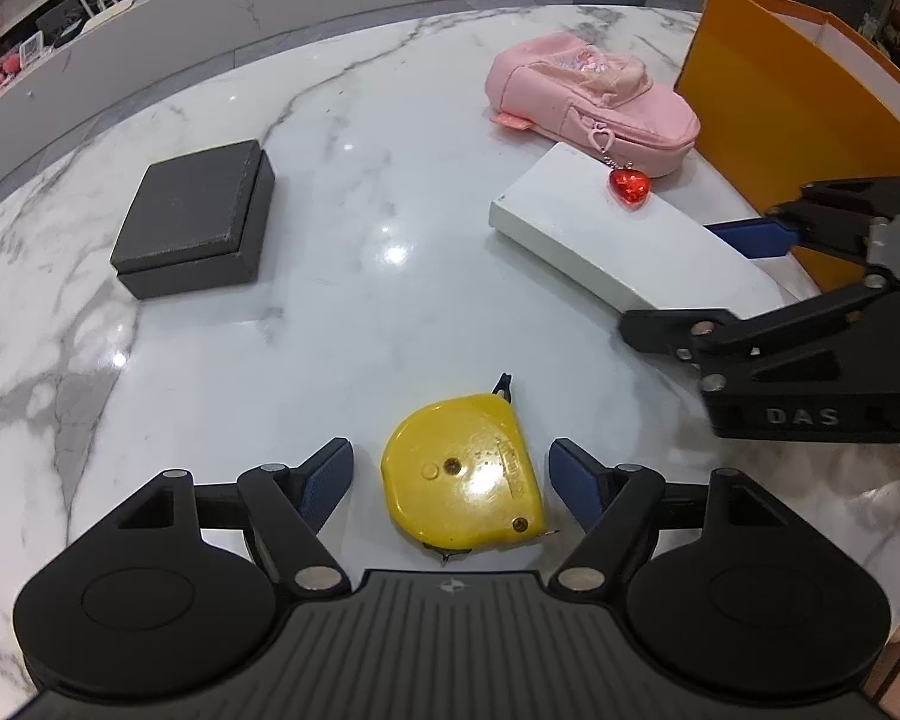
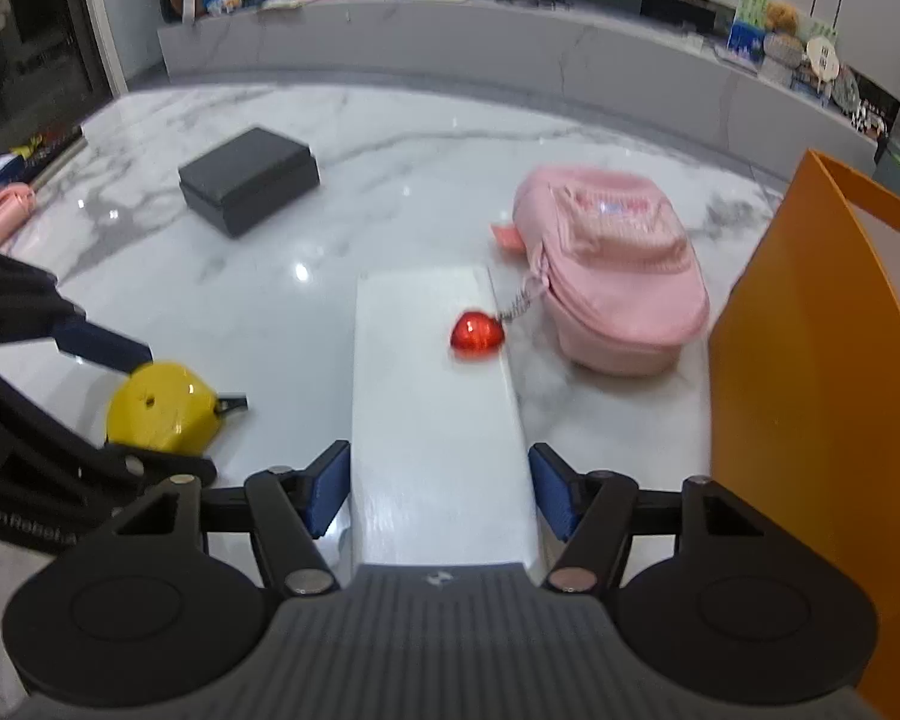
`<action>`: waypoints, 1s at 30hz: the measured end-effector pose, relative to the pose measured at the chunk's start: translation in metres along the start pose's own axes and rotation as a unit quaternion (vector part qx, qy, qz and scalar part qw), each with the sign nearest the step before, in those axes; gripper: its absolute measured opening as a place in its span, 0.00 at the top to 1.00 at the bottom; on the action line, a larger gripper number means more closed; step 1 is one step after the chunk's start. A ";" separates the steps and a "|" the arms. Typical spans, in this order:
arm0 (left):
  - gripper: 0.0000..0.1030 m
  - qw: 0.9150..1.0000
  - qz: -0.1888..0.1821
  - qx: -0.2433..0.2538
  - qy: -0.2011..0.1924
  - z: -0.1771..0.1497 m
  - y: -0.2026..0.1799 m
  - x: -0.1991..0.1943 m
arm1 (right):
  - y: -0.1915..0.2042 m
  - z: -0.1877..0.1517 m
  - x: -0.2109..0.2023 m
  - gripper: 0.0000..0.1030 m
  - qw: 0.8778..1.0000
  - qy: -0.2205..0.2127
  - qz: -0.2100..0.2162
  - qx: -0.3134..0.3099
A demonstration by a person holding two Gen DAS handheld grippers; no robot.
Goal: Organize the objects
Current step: 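Close the left tool on the tape measure while the right tool grasps the white box, then lift and carry the tape measure and white box toward the orange box with both tools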
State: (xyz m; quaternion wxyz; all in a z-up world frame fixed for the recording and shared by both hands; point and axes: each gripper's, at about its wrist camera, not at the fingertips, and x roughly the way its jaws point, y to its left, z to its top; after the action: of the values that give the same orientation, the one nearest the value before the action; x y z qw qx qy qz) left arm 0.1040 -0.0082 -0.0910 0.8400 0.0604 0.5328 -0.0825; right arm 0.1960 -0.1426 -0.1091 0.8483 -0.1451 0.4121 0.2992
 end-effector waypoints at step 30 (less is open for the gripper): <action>0.42 0.998 0.026 0.038 -0.031 -0.006 -0.012 -0.032 | 0.001 0.008 -0.029 0.40 0.998 -0.034 0.043 0.006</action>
State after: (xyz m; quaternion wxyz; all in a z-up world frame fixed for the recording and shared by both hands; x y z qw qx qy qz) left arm 0.0828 -0.0164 -0.0652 0.8550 0.1031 0.5015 -0.0827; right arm 0.1862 -0.1493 -0.0816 0.8491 -0.1118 0.3908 0.3374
